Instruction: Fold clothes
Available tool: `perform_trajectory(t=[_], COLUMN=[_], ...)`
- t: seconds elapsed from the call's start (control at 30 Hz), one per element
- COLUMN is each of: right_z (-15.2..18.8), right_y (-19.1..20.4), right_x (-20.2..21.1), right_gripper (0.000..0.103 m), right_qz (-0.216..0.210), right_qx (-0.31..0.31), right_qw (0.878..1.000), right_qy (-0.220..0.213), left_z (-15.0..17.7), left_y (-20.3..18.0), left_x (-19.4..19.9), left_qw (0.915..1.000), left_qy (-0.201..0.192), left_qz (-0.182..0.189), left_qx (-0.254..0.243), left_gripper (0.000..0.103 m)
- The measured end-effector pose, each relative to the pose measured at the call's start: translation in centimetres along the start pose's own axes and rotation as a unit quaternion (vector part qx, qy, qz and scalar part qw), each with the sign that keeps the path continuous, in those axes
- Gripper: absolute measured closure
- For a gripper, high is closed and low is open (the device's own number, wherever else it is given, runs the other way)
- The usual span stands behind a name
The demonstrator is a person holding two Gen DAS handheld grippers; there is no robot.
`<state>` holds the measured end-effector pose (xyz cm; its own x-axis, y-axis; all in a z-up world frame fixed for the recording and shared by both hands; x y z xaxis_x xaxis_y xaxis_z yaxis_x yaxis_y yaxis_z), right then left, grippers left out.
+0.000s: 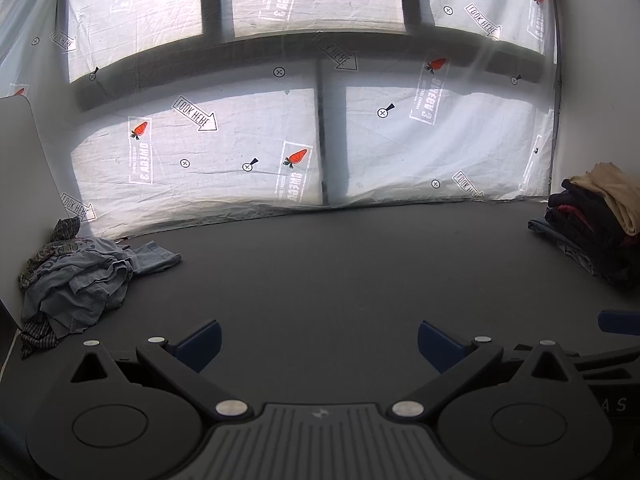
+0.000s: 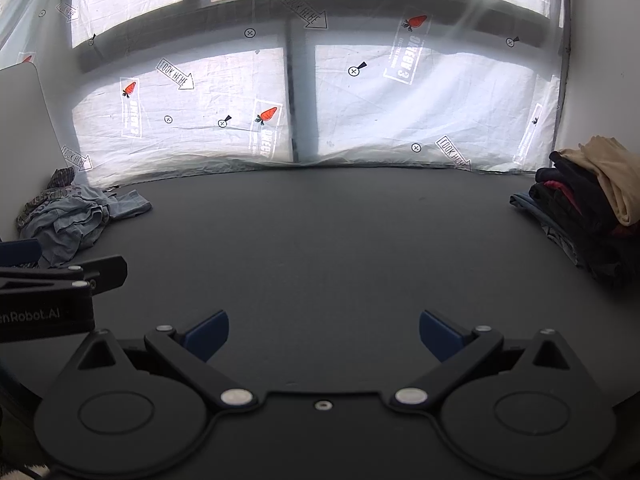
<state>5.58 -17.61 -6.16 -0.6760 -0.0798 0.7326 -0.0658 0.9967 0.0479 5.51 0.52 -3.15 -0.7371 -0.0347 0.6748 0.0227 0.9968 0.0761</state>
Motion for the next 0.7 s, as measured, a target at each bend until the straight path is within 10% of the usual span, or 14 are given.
perform_trajectory(t=[0.7], right_z=[-0.28], right_y=[-0.48], right_x=[-0.24], right_gripper=[0.000], right_qz=[0.003], right_qx=[-0.009], right_qw=[1.000], right_qy=[0.007], left_z=[0.01], left_y=[-0.56], left_x=[-0.38], left_qw=[0.9999], left_qy=[0.007], left_qz=[0.002], left_qx=[-0.009], left_gripper=[0.000])
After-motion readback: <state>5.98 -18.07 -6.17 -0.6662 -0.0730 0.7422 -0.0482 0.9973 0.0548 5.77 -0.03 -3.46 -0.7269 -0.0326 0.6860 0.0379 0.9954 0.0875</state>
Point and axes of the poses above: each gripper's, at about its wrist camera, not at the fingertips, and x roughly against the way its jaws point, y to its left, z to its underside, the point moved 6 cm from there along -x, roughly the way its jaws point, and after that the axes turned 11 degrees about y, right-handed, at the moved point
